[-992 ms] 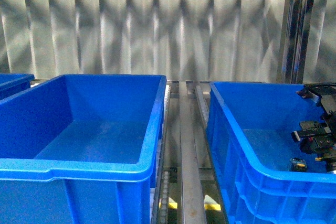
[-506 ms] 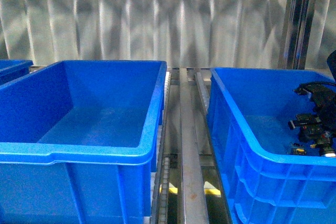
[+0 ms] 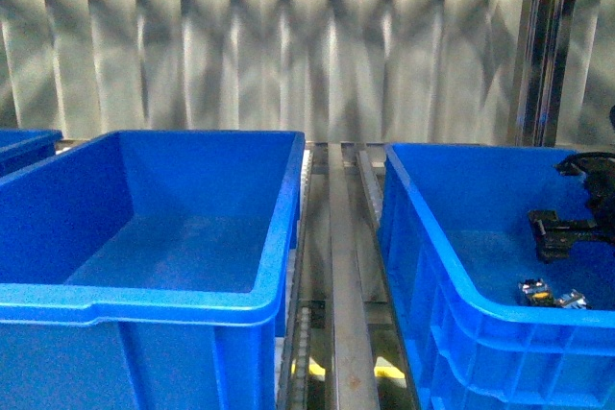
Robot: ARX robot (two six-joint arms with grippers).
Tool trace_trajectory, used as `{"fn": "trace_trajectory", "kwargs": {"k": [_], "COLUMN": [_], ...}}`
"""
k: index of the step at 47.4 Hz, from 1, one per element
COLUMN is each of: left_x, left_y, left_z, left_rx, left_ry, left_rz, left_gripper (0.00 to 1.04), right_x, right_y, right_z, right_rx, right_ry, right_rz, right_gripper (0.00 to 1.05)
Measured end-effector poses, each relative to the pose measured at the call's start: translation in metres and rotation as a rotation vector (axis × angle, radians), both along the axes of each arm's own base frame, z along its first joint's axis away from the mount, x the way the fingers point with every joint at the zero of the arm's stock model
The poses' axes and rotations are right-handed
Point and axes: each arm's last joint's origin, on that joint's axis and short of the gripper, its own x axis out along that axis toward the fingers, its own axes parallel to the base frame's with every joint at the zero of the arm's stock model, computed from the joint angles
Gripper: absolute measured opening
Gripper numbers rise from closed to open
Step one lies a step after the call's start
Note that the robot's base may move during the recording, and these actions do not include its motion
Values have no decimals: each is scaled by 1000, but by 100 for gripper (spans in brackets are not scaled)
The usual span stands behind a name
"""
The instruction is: Pick red and yellow buttons and place in box
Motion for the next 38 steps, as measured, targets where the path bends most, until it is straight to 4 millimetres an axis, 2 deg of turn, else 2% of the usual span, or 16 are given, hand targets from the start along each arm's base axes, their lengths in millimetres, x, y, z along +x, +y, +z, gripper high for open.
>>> {"fn": "trace_trajectory", "kwargs": {"k": [6,15,24,33,38], "left_x": [0,0,0,0,0], "left_y": [0,0,0,0,0], "left_z": [0,0,0,0,0], "left_rx": [0,0,0,0,0], "left_ry": [0,0,0,0,0], "left_rz": [0,0,0,0,0], "left_gripper": [97,97,97,97,97], "right_x": [-38,-95,-153,-217,-258], "right_y": [0,2,4,1,2], "right_z": [46,85,93,82,74], "right_rx": [40,115,198,273,137], "right_ry": [-145,-292,-373,-413,-616], "right_rz": [-9,23,57,58,59], "right_gripper": [102,102,102,102,86]}}
